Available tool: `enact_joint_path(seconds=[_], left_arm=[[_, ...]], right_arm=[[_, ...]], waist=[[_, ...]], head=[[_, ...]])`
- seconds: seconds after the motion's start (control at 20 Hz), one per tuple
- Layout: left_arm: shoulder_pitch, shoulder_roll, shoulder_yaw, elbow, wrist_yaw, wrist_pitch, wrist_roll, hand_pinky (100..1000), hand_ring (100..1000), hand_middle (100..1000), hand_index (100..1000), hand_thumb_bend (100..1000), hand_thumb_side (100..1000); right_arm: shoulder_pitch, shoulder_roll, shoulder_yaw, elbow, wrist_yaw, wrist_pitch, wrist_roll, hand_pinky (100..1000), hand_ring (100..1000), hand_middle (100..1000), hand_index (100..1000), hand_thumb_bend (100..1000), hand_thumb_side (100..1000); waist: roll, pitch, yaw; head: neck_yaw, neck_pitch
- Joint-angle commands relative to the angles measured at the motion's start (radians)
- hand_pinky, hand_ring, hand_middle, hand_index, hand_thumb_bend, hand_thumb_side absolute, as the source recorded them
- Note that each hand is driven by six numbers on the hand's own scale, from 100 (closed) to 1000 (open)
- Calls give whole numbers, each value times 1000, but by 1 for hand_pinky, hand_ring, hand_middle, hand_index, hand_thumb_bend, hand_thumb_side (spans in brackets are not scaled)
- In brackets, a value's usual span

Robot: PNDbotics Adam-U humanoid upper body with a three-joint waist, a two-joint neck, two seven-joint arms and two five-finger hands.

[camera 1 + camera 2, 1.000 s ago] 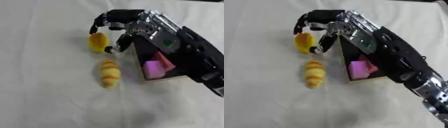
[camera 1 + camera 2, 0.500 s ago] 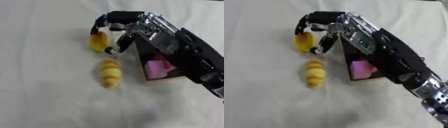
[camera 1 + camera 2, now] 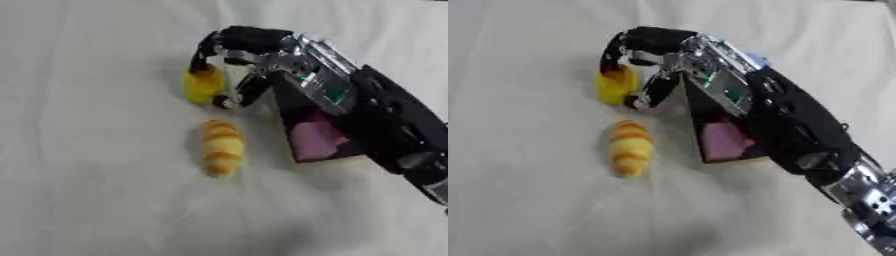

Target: Pick up objects on the table and place them in the box.

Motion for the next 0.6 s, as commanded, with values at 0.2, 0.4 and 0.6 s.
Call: enact_joint_path(seconds=[0.2,0.4,0.6], left_arm=[[-16,5,3,-15,-5,1,-1,699,691,656,784,100,634],[-19,2,3,-15,-6,1,-1,698,691,656,784,100,635],[-21,0,1,-15,-5,1,-2,699,691,656,784,100,635]], right_arm=[[-11,-22,-20,17,48,-12,-52,880,760,607,739,378,100],[-8,-18,-24,31,71,-16,-93,878,739,594,726,383,100],[-10,-14,-26,37,81,-7,-159,860,673,535,669,385,100]], waist=[[-12,2,11],[-13,9,17],[-14,14,19]], head=[[-9,-22],[-12,-27],[-14,-28]])
